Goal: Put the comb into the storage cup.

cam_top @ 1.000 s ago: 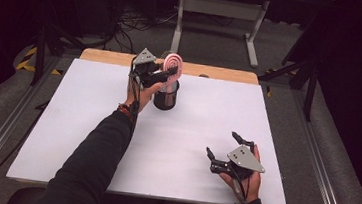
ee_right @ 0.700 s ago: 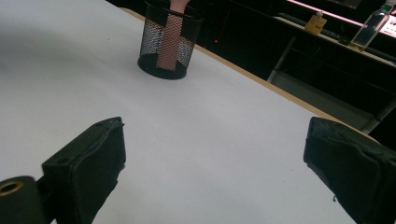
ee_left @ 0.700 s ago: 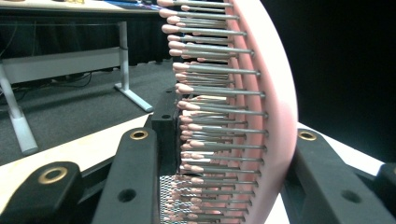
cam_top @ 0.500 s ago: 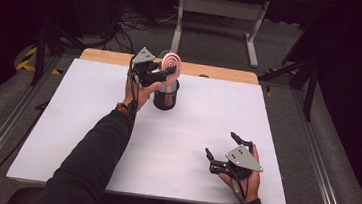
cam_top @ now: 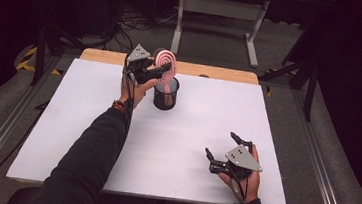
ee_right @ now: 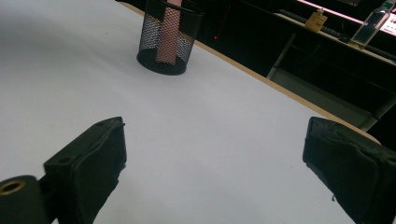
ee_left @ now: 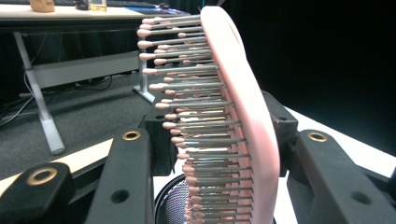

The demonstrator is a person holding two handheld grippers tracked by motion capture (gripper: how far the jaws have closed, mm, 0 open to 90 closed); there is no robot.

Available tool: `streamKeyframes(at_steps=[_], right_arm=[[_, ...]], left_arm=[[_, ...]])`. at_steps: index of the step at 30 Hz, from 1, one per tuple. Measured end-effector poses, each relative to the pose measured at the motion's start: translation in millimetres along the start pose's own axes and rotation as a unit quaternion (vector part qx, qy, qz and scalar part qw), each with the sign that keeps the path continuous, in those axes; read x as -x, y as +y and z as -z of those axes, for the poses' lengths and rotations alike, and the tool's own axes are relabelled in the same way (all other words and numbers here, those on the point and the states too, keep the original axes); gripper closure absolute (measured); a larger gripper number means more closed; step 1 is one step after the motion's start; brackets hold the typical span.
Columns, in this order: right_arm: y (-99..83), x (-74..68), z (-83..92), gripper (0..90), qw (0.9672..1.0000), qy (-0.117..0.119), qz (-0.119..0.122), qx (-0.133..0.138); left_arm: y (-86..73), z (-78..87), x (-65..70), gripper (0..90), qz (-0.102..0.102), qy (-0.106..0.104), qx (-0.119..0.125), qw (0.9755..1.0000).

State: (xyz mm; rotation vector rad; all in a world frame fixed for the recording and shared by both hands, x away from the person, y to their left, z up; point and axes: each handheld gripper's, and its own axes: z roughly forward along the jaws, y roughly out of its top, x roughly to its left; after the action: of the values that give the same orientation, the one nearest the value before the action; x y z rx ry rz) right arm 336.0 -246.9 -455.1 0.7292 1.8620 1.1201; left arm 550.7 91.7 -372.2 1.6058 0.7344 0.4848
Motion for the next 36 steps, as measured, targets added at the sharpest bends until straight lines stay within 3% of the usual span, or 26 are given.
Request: streamKeyframes(at_steps=[20,27,36], right_arm=[[0.1,-1.1,-0.3,7.0,1.0000,0.002,0.005,-0.003],[0.1,-1.4,-1.0,7.0,1.0000,0.003,0.005,-0.005],[0.0,-2.0,-1.2,7.1,1.0000,0.003,0.006,-0.006]], left_arm=[[0.6,17.2,-14.1,50.9,0.010,-0.003,0.001,0.9999],[3.3,23.7,-19.6,49.2,0.003,0.006,0.001,1.0000],[2.3,25.9,-23.2,41.6,0.014,0.014,-0.002,0.9998]])
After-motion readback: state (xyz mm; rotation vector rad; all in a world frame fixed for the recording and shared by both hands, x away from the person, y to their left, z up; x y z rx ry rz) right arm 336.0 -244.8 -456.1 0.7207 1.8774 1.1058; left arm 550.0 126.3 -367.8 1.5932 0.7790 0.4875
